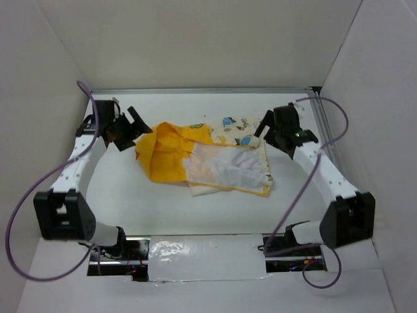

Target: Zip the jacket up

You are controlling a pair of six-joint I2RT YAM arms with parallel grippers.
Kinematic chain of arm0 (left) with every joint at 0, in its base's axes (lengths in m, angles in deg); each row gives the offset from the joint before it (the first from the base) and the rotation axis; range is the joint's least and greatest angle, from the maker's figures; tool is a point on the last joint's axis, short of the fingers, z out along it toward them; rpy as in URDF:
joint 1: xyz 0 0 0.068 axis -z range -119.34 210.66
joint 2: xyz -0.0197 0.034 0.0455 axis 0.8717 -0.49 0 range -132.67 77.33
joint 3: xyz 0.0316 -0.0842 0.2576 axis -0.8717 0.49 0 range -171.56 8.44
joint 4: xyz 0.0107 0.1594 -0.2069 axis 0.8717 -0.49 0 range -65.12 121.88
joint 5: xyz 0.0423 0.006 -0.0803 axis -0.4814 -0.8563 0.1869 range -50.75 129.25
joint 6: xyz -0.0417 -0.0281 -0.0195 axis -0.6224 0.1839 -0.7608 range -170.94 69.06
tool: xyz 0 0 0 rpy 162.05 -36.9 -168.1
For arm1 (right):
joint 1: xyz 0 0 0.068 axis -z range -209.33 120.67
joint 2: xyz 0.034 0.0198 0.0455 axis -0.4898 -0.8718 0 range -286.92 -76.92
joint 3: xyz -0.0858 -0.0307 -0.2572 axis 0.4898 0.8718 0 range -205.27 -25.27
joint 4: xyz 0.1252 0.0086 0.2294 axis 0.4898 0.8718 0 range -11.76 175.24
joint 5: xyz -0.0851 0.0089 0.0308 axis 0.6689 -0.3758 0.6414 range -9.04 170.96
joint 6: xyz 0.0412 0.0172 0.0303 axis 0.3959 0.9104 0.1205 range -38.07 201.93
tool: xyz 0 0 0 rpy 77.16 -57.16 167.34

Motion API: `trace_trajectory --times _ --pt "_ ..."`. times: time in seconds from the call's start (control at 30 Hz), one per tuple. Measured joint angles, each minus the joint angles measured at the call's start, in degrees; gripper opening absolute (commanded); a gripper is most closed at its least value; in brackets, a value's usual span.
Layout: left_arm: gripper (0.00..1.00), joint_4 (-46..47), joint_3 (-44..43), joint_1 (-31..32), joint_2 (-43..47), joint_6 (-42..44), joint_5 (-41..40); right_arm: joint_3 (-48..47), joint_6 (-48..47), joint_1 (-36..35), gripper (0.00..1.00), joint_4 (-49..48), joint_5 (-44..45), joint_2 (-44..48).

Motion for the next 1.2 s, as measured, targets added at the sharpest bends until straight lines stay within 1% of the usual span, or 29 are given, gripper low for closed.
trace_trajectory --times 0.07,0.17,0.3,0.43,0.57,0.67,0.77,0.8,0.83,0.9,0.93,1.0,1.03,1.07,1.1,1.13,1.17,1.2 --pt "0.99 1.5 6.9 1.1 8.3 0.0 0.9 8.3 3.1 -0.1 1.0 -0.7 0.2 8.5" --pt "0.99 3.6 16.7 3.7 16.1 -0.2 2.2 20.8 7.6 -0.1 1.0 -1.0 0.3 19.1" --pt "0.99 4.7 28.1 7.3 19.6 -0.9 4.4 35.0 12.9 -0.1 1.0 -0.7 -0.4 26.9" --pt "0.99 6.5 34.7 10.3 21.2 -2.2 7.0 42.9 15.5 0.5 0.99 -0.8 -2.8 32.7" --pt "0.99 10.7 36.2 12.4 18.6 -4.5 9.0 44.3 16.4 0.8 0.98 -3.3 -5.4 34.4" --pt "0.99 14.8 35.4 13.5 12.8 -6.2 9.9 44.8 16.5 1.0 0.96 -6.4 -6.8 33.8" --pt "0.99 17.7 33.7 15.0 5.4 -7.7 10.1 45.4 16.5 1.0 0.92 -8.6 -7.6 32.1" --pt "0.99 18.4 33.1 15.4 3.2 -8.2 10.0 45.8 16.6 1.0 0.91 -9.3 -7.8 31.5" --pt "0.96 18.9 32.7 15.8 1.3 -8.9 9.8 46.4 16.7 1.0 0.91 -10.0 -8.2 30.7" --pt "0.81 19.3 31.5 16.4 -1.2 -10.5 10.3 47.1 17.0 1.0 0.89 -11.4 -8.9 29.5" --pt "0.63 19.8 30.8 16.6 -2.1 -10.9 9.9 47.3 17.0 1.0 0.88 -12.5 -9.5 29.3" --pt "0.44 20.4 29.4 17.0 -4.2 -11.6 8.8 47.5 17.2 0.7 0.84 -14.1 -10.1 28.6" --pt "0.2 20.5 28.7 17.2 -5.4 -12.1 8.3 47.6 17.2 0.4 0.81 -14.5 -10.3 28.3" --pt "0.1 20.6 27.9 17.3 -6.6 -12.6 7.7 47.6 17.3 0.0 0.71 -14.9 -10.4 28.0" --pt "0.0 20.5 27.3 17.4 -7.4 -12.6 7.0 47.7 17.4 -0.4 0.63 -15.0 -10.6 27.8" --pt "0.0 20.4 26.8 17.5 -8.0 -13.0 6.4 47.8 17.5 -0.8 0.39 -14.9 -10.8 27.7" --pt "0.0 20.1 26.3 17.5 -8.3 -13.3 5.6 48.2 17.6 -1.1 0.29 -14.9 -10.8 27.7" --pt "0.0 19.7 25.9 17.6 -8.4 -13.5 5.0 48.4 17.6 -1.4 0.15 -14.9 -11.1 27.7"
